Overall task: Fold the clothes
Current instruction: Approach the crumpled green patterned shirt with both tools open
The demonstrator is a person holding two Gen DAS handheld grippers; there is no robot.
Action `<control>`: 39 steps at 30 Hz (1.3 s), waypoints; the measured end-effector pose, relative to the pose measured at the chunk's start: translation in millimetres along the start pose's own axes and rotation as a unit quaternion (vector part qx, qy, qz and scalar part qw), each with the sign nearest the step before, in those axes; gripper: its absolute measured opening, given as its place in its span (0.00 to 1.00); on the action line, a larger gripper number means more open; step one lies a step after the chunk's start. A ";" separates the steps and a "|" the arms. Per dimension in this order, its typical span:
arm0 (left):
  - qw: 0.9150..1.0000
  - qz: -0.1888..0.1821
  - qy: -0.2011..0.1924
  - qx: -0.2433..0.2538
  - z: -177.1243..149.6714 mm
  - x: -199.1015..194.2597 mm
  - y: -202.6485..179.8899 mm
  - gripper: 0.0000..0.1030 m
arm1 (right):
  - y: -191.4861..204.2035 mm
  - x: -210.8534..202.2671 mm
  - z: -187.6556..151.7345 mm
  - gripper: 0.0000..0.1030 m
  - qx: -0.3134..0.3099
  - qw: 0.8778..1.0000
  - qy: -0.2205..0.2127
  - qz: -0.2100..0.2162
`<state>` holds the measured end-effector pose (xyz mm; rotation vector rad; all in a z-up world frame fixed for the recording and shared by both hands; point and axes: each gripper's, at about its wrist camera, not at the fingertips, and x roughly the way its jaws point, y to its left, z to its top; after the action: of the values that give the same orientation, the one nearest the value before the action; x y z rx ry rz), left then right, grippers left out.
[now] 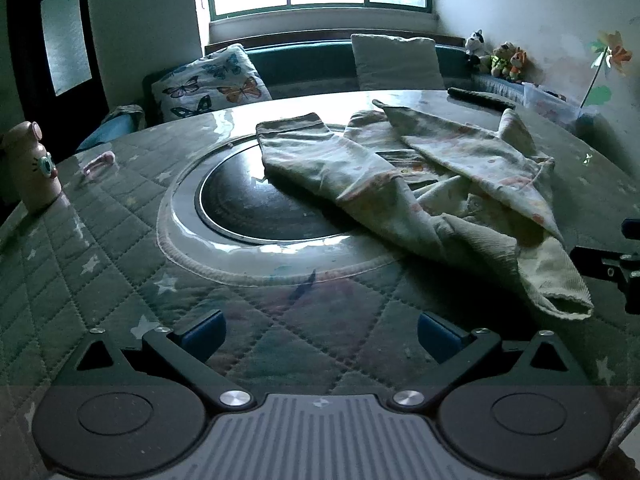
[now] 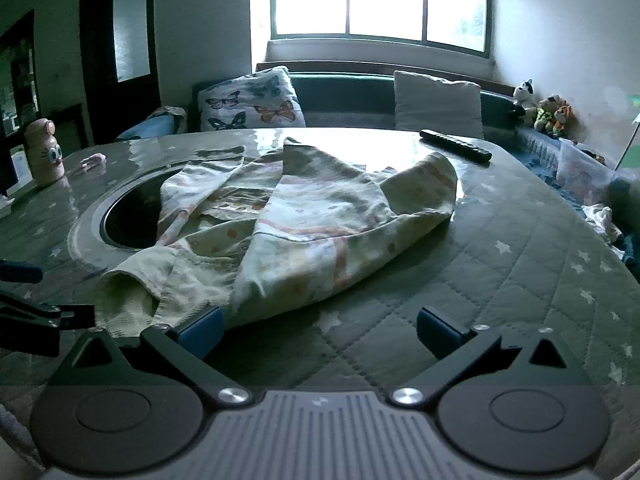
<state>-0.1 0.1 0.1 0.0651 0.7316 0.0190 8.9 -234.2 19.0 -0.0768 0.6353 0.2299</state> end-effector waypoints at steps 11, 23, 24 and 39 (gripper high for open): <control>1.000 -0.006 -0.001 0.003 4.0 -7.0 -1.0 1.00 | 2.3 0.1 -3.5 1.00 0.008 1.000 0.003 -0.004; 0.999 -0.021 -0.005 0.030 4.4 -5.9 -19.9 1.00 | -2.0 -5.4 -2.7 1.00 0.016 1.000 0.011 -0.004; 0.999 -0.023 -0.006 0.034 4.7 -6.4 -22.3 1.00 | -2.3 -5.5 -2.5 1.00 0.017 1.000 0.011 -0.004; 0.998 -0.035 -0.013 0.050 18.4 -3.3 -37.1 1.00 | -5.8 0.9 4.0 1.00 0.018 1.000 0.012 -0.004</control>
<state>9.6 -38.0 13.4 0.1352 0.7087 -0.0858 13.2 -239.1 21.7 -0.0485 0.6624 0.2102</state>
